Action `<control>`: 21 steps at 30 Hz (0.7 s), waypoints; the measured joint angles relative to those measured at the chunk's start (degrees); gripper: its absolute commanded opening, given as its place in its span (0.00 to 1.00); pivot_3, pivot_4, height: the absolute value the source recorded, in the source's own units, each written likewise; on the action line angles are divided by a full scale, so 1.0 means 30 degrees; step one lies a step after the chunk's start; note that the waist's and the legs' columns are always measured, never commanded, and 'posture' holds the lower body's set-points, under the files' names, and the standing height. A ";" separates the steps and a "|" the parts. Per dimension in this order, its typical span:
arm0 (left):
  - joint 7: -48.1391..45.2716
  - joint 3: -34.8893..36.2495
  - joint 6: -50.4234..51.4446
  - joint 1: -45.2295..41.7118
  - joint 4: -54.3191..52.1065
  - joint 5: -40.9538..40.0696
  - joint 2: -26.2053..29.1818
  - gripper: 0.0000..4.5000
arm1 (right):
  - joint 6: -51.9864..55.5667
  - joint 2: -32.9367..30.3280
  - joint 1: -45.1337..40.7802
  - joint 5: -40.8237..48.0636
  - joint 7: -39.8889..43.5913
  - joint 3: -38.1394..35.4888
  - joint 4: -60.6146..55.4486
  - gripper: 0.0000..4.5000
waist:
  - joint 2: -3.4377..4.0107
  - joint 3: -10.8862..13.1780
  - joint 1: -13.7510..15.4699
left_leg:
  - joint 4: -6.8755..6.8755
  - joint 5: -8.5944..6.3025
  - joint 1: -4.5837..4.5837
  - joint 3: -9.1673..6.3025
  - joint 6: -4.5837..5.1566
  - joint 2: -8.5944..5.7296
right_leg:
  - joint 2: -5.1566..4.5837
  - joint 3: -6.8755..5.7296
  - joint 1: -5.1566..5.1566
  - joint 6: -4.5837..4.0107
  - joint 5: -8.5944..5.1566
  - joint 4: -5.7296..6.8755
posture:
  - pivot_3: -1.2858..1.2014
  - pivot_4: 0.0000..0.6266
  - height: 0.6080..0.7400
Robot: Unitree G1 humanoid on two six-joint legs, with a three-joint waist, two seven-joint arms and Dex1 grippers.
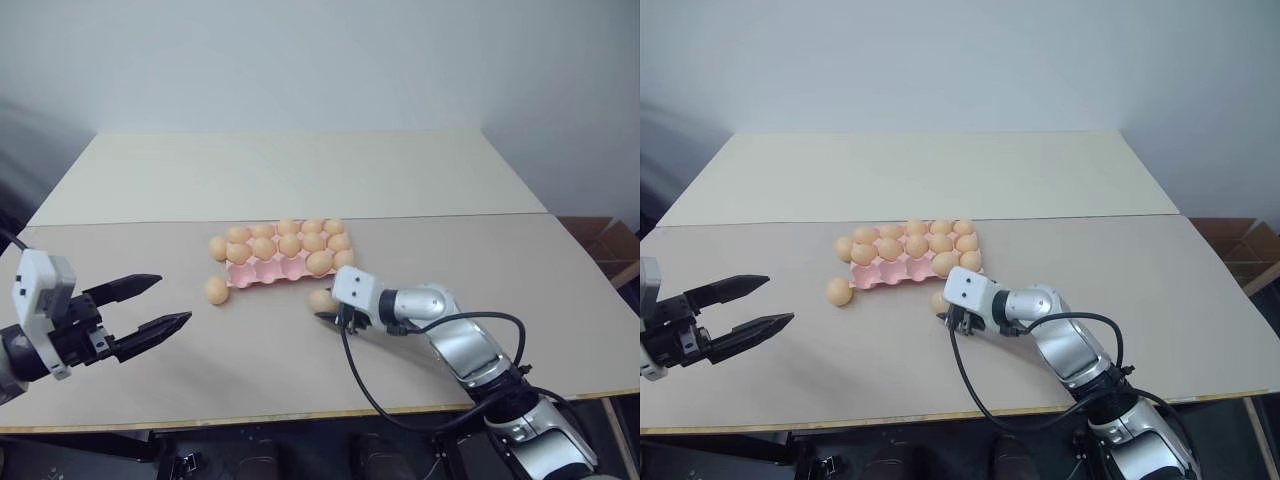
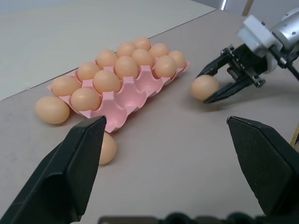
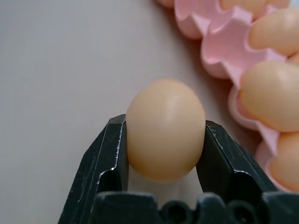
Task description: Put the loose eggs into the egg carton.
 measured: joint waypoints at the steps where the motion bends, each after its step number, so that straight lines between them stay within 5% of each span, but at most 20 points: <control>1: 0.0023 0.0001 -0.0003 0.0006 -0.0004 0.0000 -0.0007 1.00 | 0.0056 0.0305 -0.0561 0.0115 -0.0124 -0.0137 -0.0003 0.41 | 0.0000 0.0000 -0.0060 | 0.0000 0.0000 0.0005 0.0002 0.0000 0.0004 | 0.0003 0.0001 -0.0002 0.0003 0.0006 0.0005 | 0.52 0.24 1.00; 11: 0.0245 0.0071 -0.0030 0.0274 -0.0220 -0.0001 -0.0232 1.00 | -0.2284 0.3105 -0.4930 -0.0863 -0.1707 -0.0252 0.6639 0.41 | -0.0019 -0.0012 -0.0007 | -0.0013 0.0000 -0.0058 0.0007 0.0000 -0.0006 | -0.0001 0.0006 -0.0057 -0.0049 0.0109 -0.0004 | 0.52 0.24 1.00; 19: 0.0406 0.0091 -0.0030 0.0387 -0.0439 -0.0008 -0.0256 1.00 | -0.3070 0.4373 -0.5909 -0.1717 -0.2535 0.0008 0.8845 0.99 | -0.0018 -0.0012 -0.0067 | -0.0014 0.0002 -0.0102 0.0005 0.0000 0.0006 | 0.0016 0.0012 -0.0133 -0.0069 0.0130 0.0036 | 0.52 0.24 1.00; 21: 0.0401 0.0103 -0.0030 0.0388 -0.0437 -0.0008 -0.0256 1.00 | -0.3013 0.4137 -0.5894 -0.1536 -0.2356 -0.0396 0.8096 0.99 | -0.0018 -0.0012 -0.0039 | -0.0012 0.0002 -0.0132 0.0005 0.0000 0.0001 | 0.0011 0.0012 -0.0151 -0.0066 0.0132 0.0031 | 0.52 0.24 1.00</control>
